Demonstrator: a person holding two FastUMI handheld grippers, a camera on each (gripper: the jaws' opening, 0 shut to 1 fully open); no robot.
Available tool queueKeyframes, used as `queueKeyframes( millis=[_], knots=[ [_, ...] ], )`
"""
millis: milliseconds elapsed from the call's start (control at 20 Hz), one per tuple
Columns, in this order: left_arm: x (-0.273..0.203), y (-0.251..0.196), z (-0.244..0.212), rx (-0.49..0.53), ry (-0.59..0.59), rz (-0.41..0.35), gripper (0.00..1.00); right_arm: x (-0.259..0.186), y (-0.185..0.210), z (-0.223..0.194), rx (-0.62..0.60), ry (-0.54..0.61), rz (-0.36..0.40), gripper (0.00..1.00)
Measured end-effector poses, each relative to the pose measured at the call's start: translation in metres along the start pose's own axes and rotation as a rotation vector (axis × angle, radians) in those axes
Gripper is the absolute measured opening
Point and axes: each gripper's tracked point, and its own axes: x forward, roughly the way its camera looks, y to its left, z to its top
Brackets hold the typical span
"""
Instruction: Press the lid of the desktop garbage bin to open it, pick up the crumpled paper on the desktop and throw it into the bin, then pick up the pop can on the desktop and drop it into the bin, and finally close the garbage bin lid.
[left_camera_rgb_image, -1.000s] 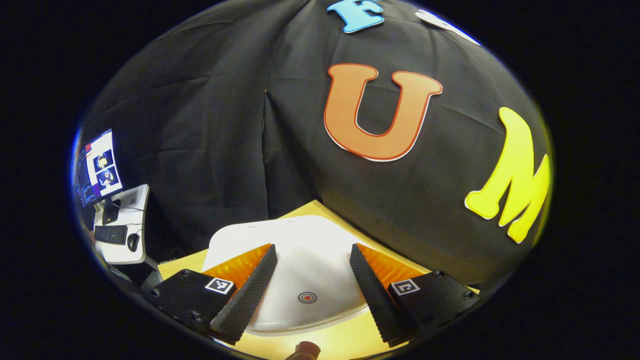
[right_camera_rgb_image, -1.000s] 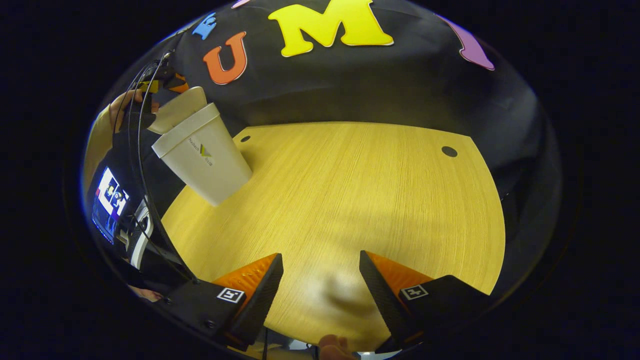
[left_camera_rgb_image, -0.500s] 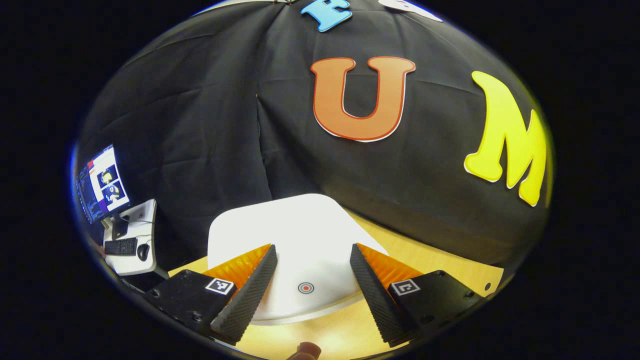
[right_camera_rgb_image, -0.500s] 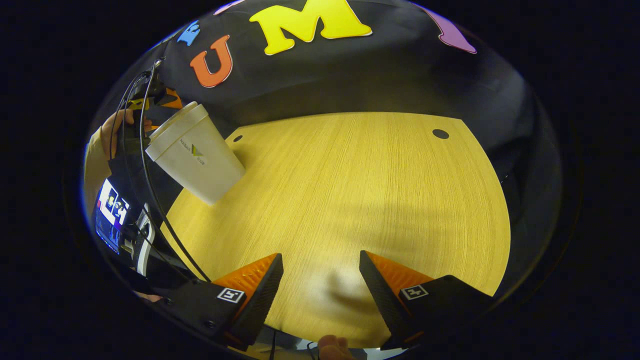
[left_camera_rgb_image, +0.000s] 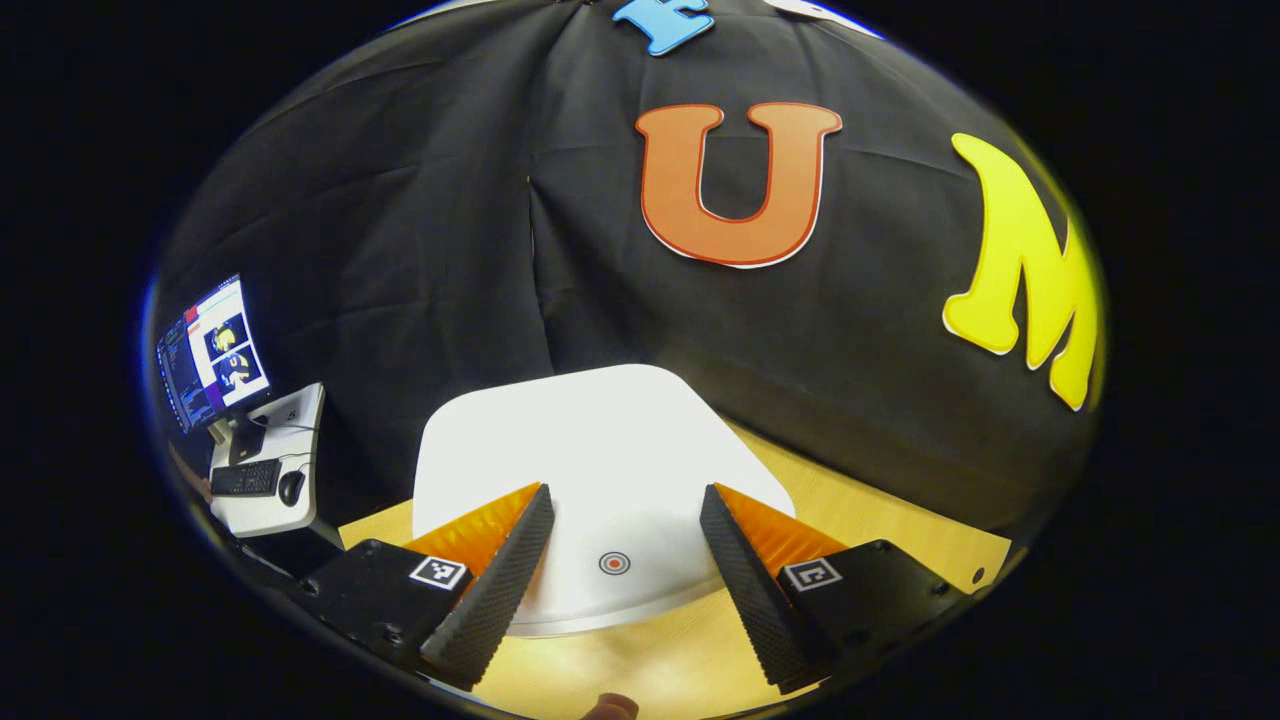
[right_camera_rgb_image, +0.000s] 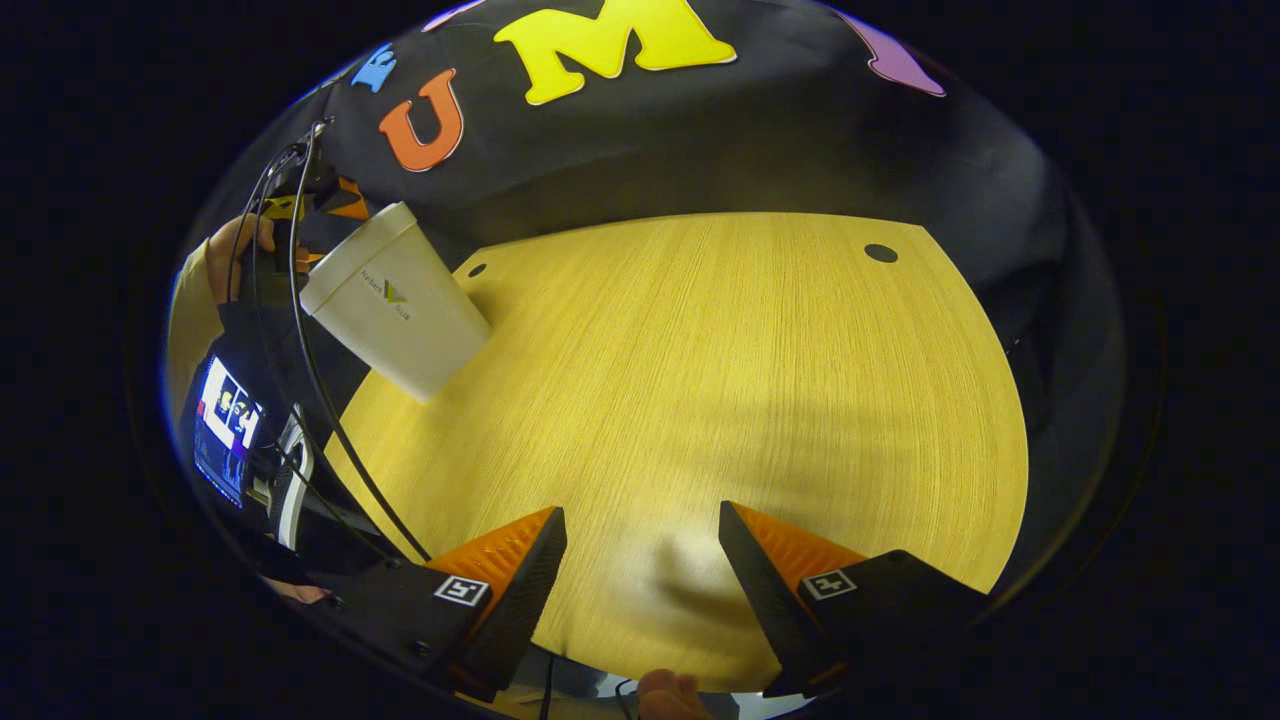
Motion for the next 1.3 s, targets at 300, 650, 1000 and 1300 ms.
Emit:
queueKeyframes(
  millis=[300,650,1000,1300],
  knots=[
    [0.001,-0.004,0.007,0.037,-0.034,-0.031,0.97,-0.01,0.012,0.013,-0.012,-0.043,-0.014,0.97],
    [-0.054,-0.003,0.039,0.073,-0.153,-0.189,0.96,-0.051,0.034,0.075,-0.058,-0.247,-0.073,0.97],
    [-0.129,0.024,-0.003,0.189,-0.216,-0.365,0.96,-0.117,0.064,0.134,-0.133,-0.487,-0.185,0.94],
    [-0.178,0.046,-0.042,0.193,-0.252,-0.458,0.96,-0.165,0.104,0.148,-0.205,-0.675,-0.225,0.96]
  ],
)
